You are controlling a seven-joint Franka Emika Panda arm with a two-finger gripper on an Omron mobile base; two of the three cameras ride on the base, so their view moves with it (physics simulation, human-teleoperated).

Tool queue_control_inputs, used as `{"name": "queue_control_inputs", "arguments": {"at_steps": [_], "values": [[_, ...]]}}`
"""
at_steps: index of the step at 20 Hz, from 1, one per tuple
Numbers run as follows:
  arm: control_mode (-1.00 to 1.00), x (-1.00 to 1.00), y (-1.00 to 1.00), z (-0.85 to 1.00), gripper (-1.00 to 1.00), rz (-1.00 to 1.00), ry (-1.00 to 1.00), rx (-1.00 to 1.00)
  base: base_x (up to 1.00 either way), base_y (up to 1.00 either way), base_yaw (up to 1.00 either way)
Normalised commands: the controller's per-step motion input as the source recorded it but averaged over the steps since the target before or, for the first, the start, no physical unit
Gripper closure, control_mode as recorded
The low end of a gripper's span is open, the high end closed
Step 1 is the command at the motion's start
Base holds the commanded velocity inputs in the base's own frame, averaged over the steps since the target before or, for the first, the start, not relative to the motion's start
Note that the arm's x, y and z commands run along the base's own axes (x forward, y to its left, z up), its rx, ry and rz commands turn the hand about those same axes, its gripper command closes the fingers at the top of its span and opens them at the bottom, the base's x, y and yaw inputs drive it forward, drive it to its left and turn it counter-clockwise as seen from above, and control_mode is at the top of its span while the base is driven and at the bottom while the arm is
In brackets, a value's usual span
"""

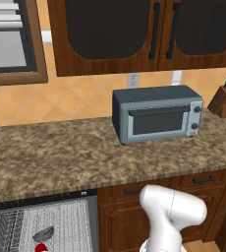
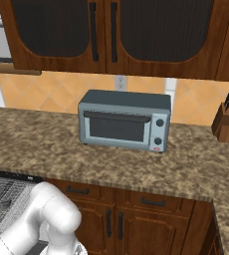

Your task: Pick up the cup and bowl from the counter, place them in the dishwasher, and close the dishwasher door.

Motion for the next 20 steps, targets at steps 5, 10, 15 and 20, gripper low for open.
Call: {"name": "queue_control_inputs", "arguments": {"at_steps": [5, 10, 15, 20], "values": [[-1.00, -0.12, 0.23, -0.88, -1.00, 0.02, -0.01, -0.08, 0.00, 0.00, 0.00], [-1.00, 0.22, 0.12, -0.63, -1.00, 0.00, -0.14, -0.08, 0.00, 0.00, 0.00], [-1.00, 0.50, 0.00, -0.62, -1.00, 0.00, -0.23, -0.02, 0.00, 0.00, 0.00], [-1.00, 0.57, 0.00, -0.69, -1.00, 0.00, -0.21, -0.02, 0.00, 0.00, 0.00]]}}
